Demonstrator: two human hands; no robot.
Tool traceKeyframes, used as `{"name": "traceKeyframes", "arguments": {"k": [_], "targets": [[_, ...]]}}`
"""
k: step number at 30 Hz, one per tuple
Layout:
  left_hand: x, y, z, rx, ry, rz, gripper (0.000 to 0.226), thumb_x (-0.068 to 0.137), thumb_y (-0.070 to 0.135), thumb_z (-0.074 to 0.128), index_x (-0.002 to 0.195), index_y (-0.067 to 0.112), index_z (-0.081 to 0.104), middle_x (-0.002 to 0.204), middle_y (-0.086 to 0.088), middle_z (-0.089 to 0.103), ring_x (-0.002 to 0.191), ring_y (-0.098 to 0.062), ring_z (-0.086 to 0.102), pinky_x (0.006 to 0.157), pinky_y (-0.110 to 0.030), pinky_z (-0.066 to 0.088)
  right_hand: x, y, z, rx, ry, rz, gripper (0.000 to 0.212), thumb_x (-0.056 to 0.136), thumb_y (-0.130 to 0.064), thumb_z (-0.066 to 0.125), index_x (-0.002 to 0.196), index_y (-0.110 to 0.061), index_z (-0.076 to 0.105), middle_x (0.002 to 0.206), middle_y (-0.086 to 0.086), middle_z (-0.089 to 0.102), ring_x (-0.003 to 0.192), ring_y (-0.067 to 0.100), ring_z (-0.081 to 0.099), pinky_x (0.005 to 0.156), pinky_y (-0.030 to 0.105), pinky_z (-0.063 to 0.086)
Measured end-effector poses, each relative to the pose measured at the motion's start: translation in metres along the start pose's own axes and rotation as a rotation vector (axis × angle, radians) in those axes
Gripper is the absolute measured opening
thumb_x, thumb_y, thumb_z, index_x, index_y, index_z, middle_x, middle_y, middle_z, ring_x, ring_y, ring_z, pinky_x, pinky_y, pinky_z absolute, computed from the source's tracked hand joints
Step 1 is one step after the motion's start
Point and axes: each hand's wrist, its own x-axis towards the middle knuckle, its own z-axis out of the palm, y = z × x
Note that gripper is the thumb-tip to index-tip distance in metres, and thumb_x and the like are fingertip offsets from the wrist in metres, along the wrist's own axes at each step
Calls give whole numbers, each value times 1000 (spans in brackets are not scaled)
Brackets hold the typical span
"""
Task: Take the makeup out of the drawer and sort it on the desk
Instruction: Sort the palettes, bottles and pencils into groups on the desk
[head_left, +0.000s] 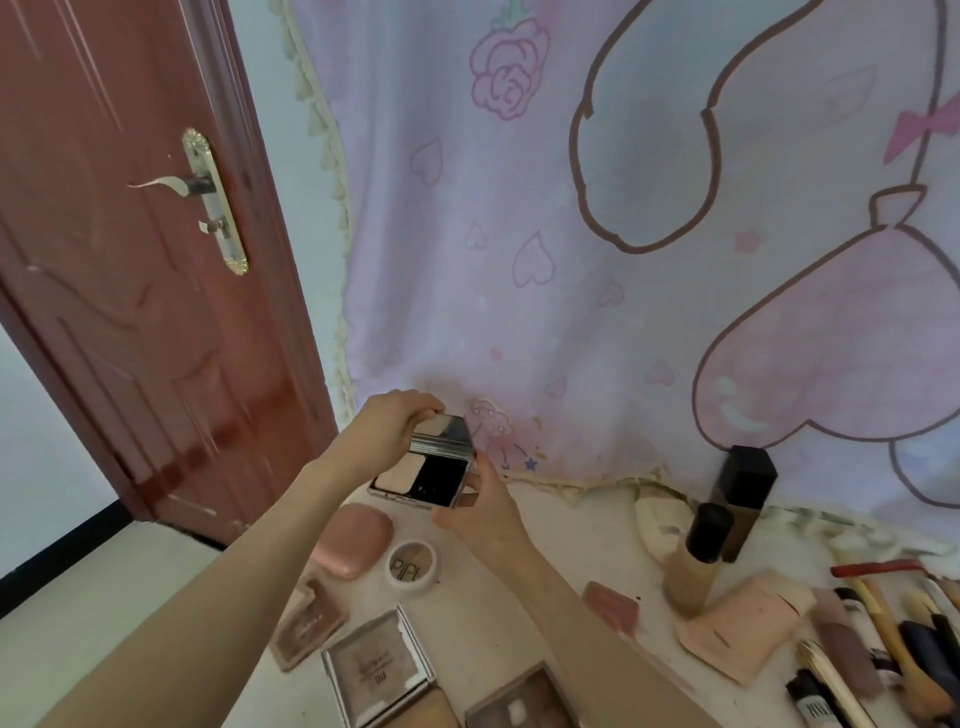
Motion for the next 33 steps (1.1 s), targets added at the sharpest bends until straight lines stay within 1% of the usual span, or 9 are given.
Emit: {"name": "traceKeyframes", "arguments": {"k": [3,6,11,15,18,23,25,29,33], "targets": [[9,-21,2,63,-15,-23,26,96,7,43,111,9,64,106,-9,66,98,-29,56,83,-30,39,18,6,5,-208,-22,-31,67,71,-18,74,128,-27,39,109,-10,54,89,-1,53,68,4,41],[14,-38,7,124,-39,-29,27,97,9,42,114,11,63,107,-7,66,99,-27,57,81,-31,39,37,17,11,-496,-11,-54,72,63,-41,73,126,-27,42,119,-4,55,112,16,50,90,27,43],[23,-57,17,231,-39,-7,29,96,9,42,114,19,63,101,-4,66,95,-27,56,80,-32,36,51,22,14,-756,-3,-100,74,68,-56,68,129,-23,40,133,-2,44,126,20,34,101,31,26],[30,-62,26,289,-45,32,30,97,14,40,115,23,62,105,1,61,100,-25,50,85,-34,30,61,31,17,-905,-7,-173,96,53,-81,36,128,-22,41,135,-4,41,127,18,31,103,30,22],[34,-68,35,161,12,15,24,95,13,46,106,17,67,100,-2,60,98,-25,50,82,-32,34,70,37,19,-929,42,-183,107,48,-81,21,134,-21,39,139,-4,39,131,17,29,108,30,19],[35,-69,42,-73,175,-115,13,89,18,59,95,17,70,96,7,53,98,-12,45,81,-19,29,76,42,19,-950,89,-192,102,52,-80,20,134,-21,38,138,-3,42,131,18,33,108,32,21],[33,-71,42,-68,203,-129,13,89,19,60,97,16,69,101,4,55,102,-15,45,84,-18,29,77,42,18,-926,95,-199,95,57,-78,26,132,-21,39,136,-2,44,129,19,35,107,32,23],[19,-79,45,21,215,-130,23,92,18,55,111,17,66,109,-1,57,107,-19,47,85,-24,36,78,42,15,-890,94,-224,74,77,-59,55,136,-20,35,137,-1,43,130,18,34,106,31,22],[11,-81,45,164,163,-3,33,90,5,55,122,13,61,117,-7,59,107,-28,53,89,-40,47,74,41,14,-946,82,-260,85,67,-69,23,136,-21,39,135,-2,46,128,18,36,107,31,22]]}}
